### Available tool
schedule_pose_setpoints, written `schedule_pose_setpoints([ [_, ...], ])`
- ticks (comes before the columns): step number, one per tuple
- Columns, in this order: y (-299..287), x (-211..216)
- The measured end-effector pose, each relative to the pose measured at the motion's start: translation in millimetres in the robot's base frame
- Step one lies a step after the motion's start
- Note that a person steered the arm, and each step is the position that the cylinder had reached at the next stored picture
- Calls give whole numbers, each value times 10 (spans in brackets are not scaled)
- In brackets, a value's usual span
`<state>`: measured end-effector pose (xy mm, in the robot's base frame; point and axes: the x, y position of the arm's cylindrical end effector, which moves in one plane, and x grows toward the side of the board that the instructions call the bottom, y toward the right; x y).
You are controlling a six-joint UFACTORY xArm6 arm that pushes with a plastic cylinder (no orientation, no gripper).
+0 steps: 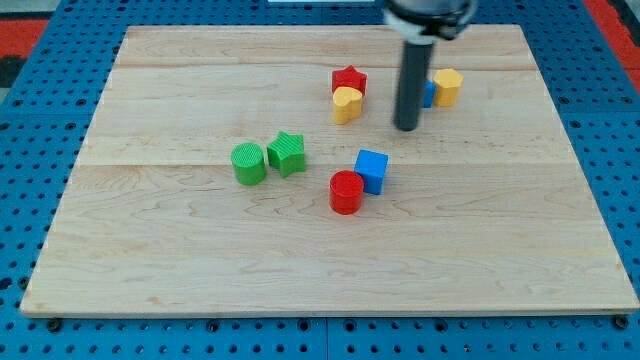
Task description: Push the blue triangle towards bottom
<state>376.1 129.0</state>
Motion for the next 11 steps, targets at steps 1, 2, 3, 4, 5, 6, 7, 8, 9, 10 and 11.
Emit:
schedule_pose_setpoints([
  [1,699,-356],
  [2,581,-812],
  [3,-208,-768],
  [4,-447,-463],
  [5,-404,-347],
  [6,-247,-383],
  [7,-194,-152],
  [8,-166,182],
  [9,-262,388],
  [10,-413,389],
  [11,-944,351],
])
